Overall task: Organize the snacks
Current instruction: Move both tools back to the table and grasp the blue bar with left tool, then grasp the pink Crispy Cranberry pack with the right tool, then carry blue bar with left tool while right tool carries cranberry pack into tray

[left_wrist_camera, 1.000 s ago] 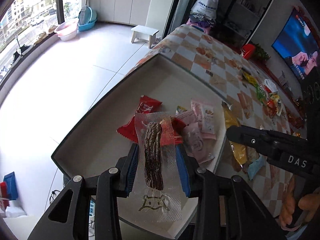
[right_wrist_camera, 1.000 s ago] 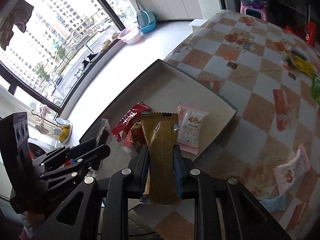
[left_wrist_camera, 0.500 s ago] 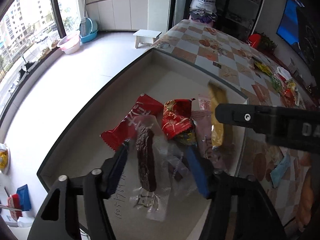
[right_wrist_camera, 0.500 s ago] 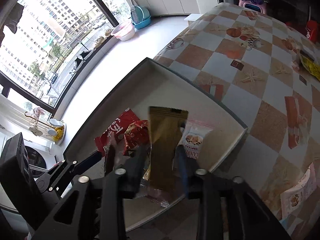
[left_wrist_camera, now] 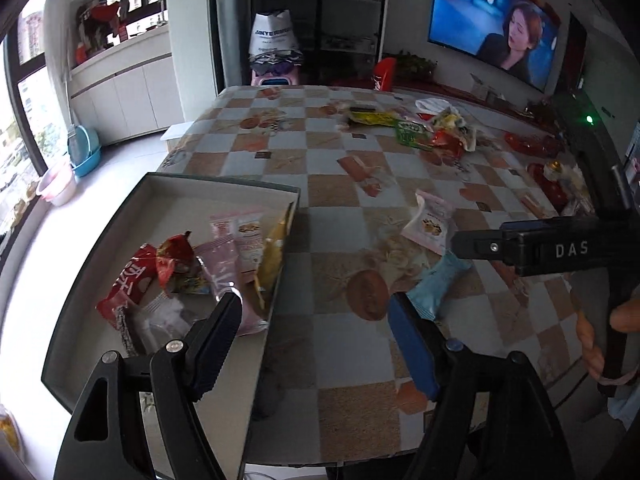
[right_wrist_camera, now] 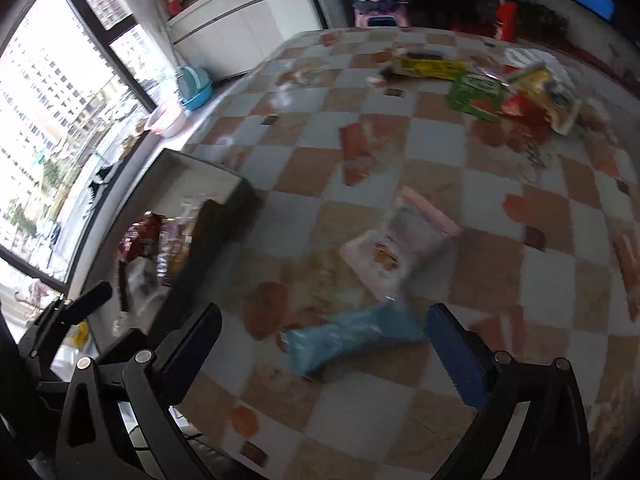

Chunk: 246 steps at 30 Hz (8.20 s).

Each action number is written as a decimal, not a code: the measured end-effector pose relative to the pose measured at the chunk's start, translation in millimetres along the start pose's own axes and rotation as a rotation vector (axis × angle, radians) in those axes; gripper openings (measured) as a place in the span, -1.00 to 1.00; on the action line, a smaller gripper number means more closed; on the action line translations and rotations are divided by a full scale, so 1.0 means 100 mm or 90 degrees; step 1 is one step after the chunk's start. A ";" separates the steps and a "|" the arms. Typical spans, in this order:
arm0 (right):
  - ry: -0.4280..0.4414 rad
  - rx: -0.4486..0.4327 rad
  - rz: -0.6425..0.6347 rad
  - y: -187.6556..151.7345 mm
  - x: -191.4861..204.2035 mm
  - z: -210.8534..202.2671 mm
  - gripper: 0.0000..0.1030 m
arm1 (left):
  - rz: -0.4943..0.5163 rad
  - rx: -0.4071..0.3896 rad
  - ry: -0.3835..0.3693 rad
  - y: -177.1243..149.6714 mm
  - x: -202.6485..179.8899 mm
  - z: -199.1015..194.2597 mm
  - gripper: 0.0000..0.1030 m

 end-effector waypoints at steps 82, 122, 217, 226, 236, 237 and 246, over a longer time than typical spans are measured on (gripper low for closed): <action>-0.166 0.006 0.014 -0.81 -1.21 -0.04 1.00 | 0.255 0.142 -0.025 0.02 -1.34 1.20 0.56; -0.072 0.057 0.112 0.59 -0.22 0.73 1.00 | -0.031 0.122 0.012 -0.17 -0.27 0.99 -0.43; 0.118 0.007 -0.221 0.34 1.59 -0.09 -0.22 | -0.158 0.012 0.129 0.14 1.01 -0.15 -0.51; 0.163 0.044 -0.198 0.55 2.06 0.42 -0.22 | -0.195 0.060 0.176 -0.05 1.58 0.00 -0.51; 0.134 0.101 -0.221 0.43 2.16 0.96 -0.12 | -0.207 0.100 0.159 -0.33 1.60 0.38 0.35; 0.124 0.097 -0.222 0.44 2.12 0.94 0.12 | -0.206 0.085 0.161 -0.32 1.60 0.34 0.62; 0.013 0.060 -0.154 0.42 1.42 0.67 1.00 | -0.213 0.033 0.124 -0.25 1.50 0.15 0.76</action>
Point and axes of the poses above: each gripper's, at about its wrist camera, not at the fingertips, and z roughly the way its jaws point, x to its left, y to its top, the point moved 8 cm from there along z, roughly the way its jaws point
